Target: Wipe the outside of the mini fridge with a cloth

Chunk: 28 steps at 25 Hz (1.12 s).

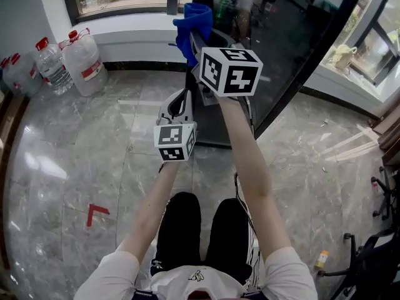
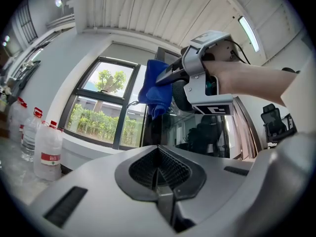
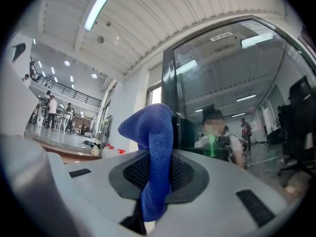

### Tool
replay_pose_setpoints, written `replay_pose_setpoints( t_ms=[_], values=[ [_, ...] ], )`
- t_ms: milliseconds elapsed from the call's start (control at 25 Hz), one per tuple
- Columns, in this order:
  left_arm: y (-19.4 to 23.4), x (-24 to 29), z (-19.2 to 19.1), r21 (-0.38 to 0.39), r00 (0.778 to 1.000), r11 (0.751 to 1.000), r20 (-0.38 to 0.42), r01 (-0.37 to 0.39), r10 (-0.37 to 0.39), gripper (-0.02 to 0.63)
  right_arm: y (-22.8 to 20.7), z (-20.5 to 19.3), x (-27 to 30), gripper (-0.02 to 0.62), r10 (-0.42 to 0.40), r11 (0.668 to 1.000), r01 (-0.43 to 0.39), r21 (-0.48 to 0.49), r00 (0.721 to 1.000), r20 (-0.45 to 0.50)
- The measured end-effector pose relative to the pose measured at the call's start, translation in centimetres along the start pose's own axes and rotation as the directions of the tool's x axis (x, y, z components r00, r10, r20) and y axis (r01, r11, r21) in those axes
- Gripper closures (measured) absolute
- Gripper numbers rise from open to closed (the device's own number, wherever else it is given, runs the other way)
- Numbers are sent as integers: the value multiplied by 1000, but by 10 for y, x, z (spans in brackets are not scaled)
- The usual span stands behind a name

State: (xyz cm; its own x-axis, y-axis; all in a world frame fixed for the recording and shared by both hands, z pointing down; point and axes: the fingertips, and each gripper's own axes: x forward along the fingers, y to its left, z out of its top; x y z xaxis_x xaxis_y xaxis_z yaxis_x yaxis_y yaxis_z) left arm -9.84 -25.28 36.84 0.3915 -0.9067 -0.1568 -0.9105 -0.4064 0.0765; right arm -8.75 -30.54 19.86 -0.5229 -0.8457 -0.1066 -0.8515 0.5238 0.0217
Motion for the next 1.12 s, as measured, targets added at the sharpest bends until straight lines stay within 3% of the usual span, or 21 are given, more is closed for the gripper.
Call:
replay_pose_setpoints(
  t_ms=[760, 1120],
  values=[
    [-93, 21, 7, 33, 992, 991, -12, 128, -128, 603, -123, -6, -90, 514, -186, 982, 186, 10, 982, -20],
    [-137, 34, -7, 42, 987, 986, -32, 161, -160, 603, -189, 0, -148, 514, -261, 965, 261, 26, 965, 3]
  ],
)
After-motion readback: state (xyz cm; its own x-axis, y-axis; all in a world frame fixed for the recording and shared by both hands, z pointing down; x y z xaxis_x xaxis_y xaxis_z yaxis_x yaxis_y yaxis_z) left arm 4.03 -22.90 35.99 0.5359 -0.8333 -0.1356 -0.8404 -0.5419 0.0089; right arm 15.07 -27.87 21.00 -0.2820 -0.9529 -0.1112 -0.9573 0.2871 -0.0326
